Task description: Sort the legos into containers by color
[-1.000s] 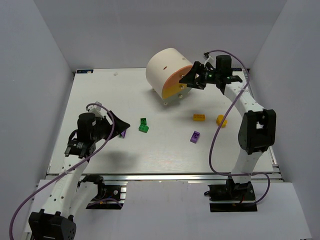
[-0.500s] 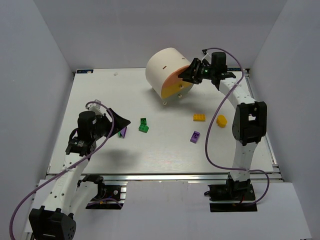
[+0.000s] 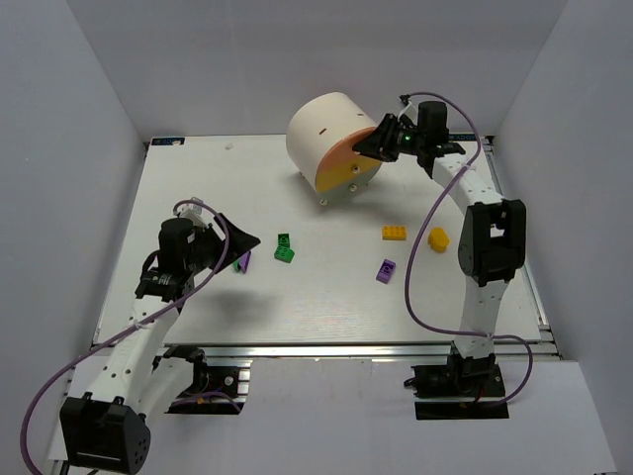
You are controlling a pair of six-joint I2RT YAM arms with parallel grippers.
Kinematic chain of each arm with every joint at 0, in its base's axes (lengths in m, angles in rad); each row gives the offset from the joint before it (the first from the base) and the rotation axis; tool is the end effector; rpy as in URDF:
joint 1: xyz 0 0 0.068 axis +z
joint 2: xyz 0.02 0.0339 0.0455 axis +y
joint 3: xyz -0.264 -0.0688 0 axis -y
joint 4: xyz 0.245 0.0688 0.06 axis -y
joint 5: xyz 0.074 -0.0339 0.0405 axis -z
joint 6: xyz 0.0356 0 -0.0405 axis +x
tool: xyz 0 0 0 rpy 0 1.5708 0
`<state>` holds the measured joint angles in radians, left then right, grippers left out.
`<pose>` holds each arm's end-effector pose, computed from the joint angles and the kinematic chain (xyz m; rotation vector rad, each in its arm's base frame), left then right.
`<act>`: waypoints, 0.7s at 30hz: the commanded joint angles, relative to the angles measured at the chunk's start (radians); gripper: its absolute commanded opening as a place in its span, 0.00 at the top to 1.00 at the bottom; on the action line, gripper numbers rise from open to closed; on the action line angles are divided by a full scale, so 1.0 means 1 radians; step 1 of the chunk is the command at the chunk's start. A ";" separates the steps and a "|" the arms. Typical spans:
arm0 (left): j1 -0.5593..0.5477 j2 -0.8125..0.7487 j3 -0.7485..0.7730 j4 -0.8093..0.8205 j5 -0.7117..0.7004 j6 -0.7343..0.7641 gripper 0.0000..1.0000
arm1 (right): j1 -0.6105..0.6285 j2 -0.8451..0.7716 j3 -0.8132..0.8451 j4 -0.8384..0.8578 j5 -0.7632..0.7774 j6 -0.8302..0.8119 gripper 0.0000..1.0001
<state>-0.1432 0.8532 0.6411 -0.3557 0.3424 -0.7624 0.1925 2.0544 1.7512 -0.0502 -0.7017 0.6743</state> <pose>0.1856 -0.0388 0.2616 -0.4774 2.1852 -0.8803 0.4760 0.1162 0.2963 -0.0181 2.0409 1.2357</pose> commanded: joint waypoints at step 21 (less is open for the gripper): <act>-0.018 0.427 0.123 0.210 0.044 0.034 0.09 | -0.083 -0.336 -0.446 0.030 -0.042 -0.117 0.61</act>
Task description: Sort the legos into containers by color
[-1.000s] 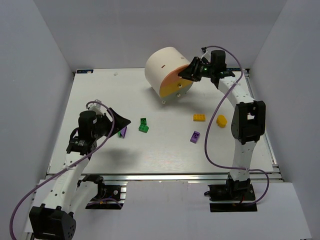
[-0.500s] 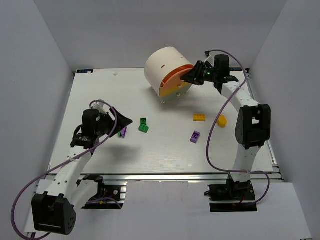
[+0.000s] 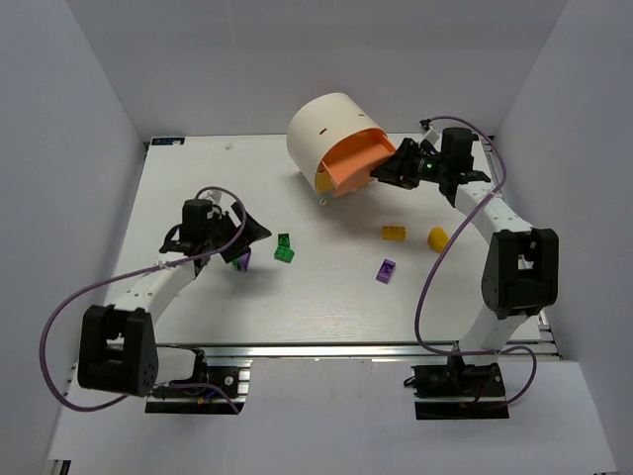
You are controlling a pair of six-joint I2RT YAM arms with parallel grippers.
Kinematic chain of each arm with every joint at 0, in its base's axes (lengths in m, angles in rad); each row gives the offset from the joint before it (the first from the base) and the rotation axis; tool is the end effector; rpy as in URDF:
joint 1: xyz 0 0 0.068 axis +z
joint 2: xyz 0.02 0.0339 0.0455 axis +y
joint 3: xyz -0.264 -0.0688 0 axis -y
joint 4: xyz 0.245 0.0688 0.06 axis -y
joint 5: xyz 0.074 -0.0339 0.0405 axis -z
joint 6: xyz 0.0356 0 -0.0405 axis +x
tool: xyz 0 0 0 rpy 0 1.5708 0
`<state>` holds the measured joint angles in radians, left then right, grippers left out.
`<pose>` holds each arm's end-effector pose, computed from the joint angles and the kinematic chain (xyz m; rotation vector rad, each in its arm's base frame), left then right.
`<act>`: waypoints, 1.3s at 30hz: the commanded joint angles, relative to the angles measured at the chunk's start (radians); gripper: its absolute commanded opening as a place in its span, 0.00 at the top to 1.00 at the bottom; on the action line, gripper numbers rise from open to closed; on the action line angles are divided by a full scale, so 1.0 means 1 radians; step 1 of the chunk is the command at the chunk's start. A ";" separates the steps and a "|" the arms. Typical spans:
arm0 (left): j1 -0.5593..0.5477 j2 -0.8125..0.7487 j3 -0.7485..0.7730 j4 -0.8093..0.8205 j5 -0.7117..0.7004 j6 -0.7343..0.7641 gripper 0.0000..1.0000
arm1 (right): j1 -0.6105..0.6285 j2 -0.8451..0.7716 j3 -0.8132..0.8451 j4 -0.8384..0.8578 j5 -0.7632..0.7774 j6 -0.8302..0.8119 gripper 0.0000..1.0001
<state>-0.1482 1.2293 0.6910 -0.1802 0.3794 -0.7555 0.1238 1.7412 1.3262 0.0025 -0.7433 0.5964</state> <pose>0.2486 -0.0504 0.2177 -0.5148 2.3384 -0.8848 0.3989 0.0739 0.2896 -0.0274 2.0643 1.1907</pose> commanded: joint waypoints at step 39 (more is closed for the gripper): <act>-0.395 0.805 0.829 -0.551 -0.686 0.203 0.44 | -0.104 -0.342 -0.262 -0.119 -0.021 -0.403 0.24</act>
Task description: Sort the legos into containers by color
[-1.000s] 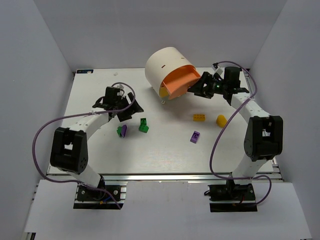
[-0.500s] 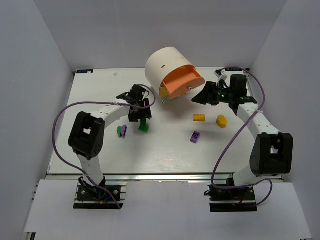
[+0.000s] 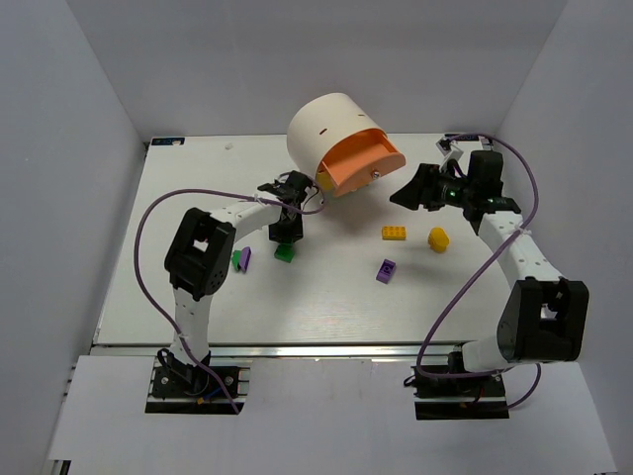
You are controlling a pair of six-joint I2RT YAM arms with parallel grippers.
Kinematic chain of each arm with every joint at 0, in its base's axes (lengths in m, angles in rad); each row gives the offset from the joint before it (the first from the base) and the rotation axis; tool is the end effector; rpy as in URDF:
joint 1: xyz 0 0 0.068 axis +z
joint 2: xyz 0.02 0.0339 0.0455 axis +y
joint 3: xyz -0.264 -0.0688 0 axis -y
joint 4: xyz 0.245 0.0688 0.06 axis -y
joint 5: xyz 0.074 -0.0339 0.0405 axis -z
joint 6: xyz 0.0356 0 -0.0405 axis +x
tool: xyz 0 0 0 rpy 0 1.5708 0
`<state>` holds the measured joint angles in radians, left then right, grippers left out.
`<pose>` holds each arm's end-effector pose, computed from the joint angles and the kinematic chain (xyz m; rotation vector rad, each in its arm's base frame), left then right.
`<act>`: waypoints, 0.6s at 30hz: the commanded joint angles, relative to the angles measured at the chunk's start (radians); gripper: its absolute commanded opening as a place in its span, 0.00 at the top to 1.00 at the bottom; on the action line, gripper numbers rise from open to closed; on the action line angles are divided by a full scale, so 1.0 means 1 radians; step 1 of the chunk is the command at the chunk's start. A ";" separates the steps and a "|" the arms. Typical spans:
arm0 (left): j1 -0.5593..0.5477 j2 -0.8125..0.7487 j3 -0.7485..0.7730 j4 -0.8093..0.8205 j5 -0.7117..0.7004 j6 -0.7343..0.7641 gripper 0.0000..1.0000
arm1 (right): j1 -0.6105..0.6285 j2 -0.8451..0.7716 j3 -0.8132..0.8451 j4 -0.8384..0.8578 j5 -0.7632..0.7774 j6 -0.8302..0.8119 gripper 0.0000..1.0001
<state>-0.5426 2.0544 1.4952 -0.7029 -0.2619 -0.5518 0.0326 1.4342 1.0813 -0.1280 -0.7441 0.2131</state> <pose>0.3603 -0.2065 0.1648 -0.0688 2.7422 0.0864 0.3226 0.0346 0.3003 -0.2877 2.0117 0.9128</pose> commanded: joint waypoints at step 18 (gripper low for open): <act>-0.010 -0.511 -0.034 0.336 0.329 0.059 0.96 | -0.014 -0.121 -0.064 -0.177 -0.256 -0.494 1.00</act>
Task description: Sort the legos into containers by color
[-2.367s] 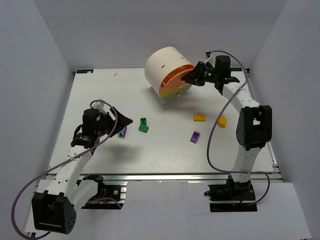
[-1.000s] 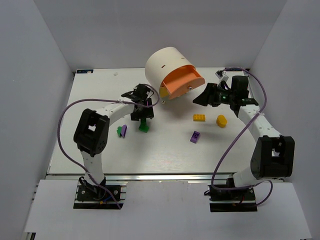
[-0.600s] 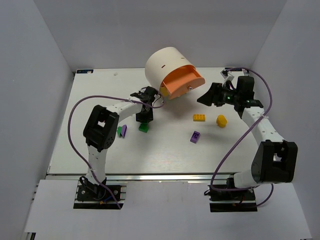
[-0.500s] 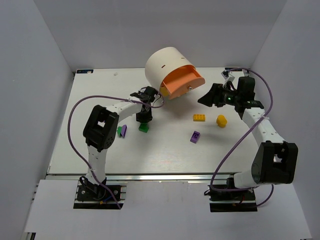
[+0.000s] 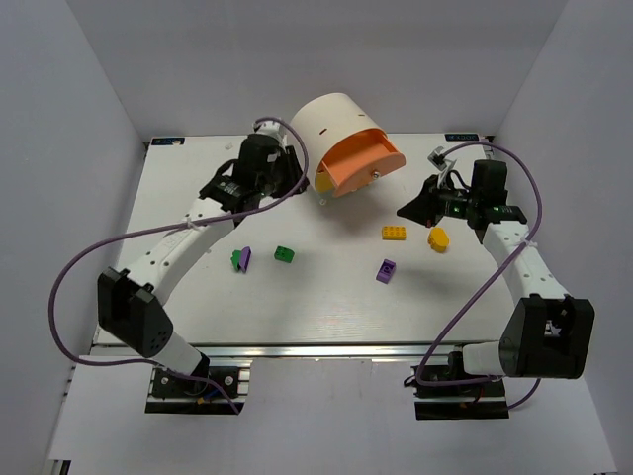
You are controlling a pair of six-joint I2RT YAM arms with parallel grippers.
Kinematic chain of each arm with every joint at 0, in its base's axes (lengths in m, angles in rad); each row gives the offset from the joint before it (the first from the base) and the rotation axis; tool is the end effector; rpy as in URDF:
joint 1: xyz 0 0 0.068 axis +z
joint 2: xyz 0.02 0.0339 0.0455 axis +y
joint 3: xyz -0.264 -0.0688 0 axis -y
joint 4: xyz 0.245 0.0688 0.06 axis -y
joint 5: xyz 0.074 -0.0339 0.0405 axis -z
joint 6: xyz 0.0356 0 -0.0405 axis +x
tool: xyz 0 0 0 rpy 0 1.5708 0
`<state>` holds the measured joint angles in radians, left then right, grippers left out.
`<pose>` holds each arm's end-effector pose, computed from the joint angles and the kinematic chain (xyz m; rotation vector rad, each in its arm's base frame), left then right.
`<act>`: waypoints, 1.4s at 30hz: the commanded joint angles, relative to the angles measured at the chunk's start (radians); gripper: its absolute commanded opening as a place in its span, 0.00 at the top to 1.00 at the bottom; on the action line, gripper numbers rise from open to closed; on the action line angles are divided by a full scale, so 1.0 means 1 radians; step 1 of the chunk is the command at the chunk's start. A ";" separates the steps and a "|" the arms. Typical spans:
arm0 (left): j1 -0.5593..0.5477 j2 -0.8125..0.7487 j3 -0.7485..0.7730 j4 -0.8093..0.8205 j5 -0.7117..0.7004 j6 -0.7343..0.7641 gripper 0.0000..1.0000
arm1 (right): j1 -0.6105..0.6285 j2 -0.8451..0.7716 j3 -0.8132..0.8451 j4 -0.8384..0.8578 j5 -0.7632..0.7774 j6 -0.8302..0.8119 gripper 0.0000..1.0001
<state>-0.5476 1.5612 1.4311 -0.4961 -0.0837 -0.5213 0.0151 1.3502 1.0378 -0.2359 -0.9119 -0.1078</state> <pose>0.3062 -0.1833 0.3410 -0.0185 2.2407 -0.5022 0.2951 0.0326 0.3030 -0.6486 1.8941 0.8955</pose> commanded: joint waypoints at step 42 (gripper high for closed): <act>-0.046 -0.067 0.278 0.136 -0.057 -0.055 0.61 | 0.422 0.022 -0.041 -0.131 0.031 -0.660 0.31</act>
<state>-0.6033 1.7668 1.8050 -0.3454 -0.0208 -0.5415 0.3630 1.3273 1.0126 -0.5098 -1.0058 -0.7937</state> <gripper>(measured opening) 0.353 0.687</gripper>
